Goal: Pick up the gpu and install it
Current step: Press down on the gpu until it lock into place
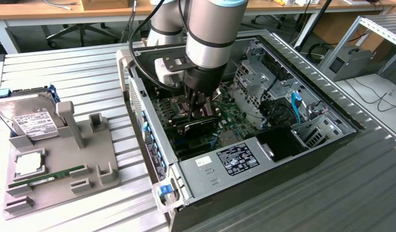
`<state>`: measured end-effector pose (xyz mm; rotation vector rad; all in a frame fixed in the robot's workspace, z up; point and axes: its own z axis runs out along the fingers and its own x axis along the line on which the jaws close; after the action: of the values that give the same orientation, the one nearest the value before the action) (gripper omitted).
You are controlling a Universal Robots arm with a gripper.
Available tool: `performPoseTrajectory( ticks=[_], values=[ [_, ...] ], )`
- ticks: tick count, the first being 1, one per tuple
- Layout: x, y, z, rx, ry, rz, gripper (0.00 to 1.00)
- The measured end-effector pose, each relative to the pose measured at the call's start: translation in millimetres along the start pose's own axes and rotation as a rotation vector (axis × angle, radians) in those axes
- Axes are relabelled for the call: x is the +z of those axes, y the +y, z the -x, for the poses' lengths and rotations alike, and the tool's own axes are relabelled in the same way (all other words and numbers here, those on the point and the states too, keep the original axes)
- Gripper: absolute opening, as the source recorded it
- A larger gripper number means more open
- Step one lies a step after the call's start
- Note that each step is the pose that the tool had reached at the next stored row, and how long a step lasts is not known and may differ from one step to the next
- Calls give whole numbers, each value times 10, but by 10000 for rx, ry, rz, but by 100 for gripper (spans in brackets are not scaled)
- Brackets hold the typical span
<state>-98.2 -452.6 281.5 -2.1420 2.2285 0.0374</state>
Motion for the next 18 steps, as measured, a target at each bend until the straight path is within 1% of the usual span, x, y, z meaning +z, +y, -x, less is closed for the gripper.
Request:
performPoseTrajectory(
  ticks=[7,18],
  values=[
    [66,5,-4,-3,0,1,11],
    [87,7,-5,-3,0,0,11]
  ],
)
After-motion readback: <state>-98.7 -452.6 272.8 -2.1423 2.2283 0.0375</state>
